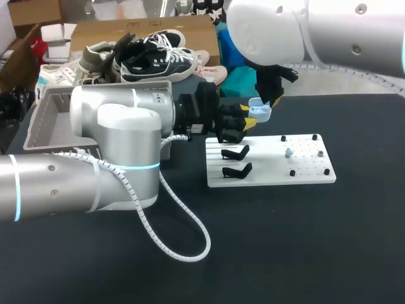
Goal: Pick up each earbud case from the left stands, insert the matching earbuds, close the lid, and place the case in the box.
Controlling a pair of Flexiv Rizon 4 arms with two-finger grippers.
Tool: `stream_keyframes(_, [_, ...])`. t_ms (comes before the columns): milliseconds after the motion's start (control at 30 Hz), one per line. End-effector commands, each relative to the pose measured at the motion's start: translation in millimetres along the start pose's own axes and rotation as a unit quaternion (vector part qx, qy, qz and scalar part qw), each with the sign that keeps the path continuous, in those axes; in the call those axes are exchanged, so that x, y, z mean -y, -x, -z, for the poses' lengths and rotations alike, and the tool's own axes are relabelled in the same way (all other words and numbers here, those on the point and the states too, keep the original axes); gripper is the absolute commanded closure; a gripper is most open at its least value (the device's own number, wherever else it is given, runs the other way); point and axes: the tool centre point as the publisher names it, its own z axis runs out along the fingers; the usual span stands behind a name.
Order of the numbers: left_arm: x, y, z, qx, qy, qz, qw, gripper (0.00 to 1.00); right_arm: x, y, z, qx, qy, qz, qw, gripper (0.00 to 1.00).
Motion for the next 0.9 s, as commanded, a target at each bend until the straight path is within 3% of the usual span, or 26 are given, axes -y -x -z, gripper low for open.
stream_keyframes(33, [2.5,-0.3,0,0.001,0.005,0.0,1.0,1.0,36,-9,-5,0.022,0.081,0.021,0.996,0.76])
stream_keyframes(300, [2.5,-0.3,0,0.001,0.005,0.0,1.0,1.0,51,-8,-10,0.032,0.143,0.115,0.983,0.6])
stream_keyframes(533, [2.5,-0.3,0,0.001,0.005,0.0,1.0,1.0,60,-5,-17,0.002,0.193,0.221,0.956,0.6])
stream_keyframes(667, [2.5,-0.3,0,0.001,0.005,0.0,1.0,1.0,62,-5,-21,0.004,0.19,0.248,0.95,0.55])
stream_keyframes(700, [2.5,-0.3,0,0.001,0.005,0.0,1.0,1.0,62,-5,-22,0.005,0.188,0.256,0.948,0.51])
stream_keyframes(767, [2.5,-0.3,0,0.001,0.005,0.0,1.0,1.0,63,-5,-22,0.009,0.184,0.259,0.948,0.0])
stream_keyframes(900, [2.5,-0.3,0,0.001,0.005,0.0,1.0,1.0,63,-5,-22,0.009,0.184,0.259,0.948,0.0])
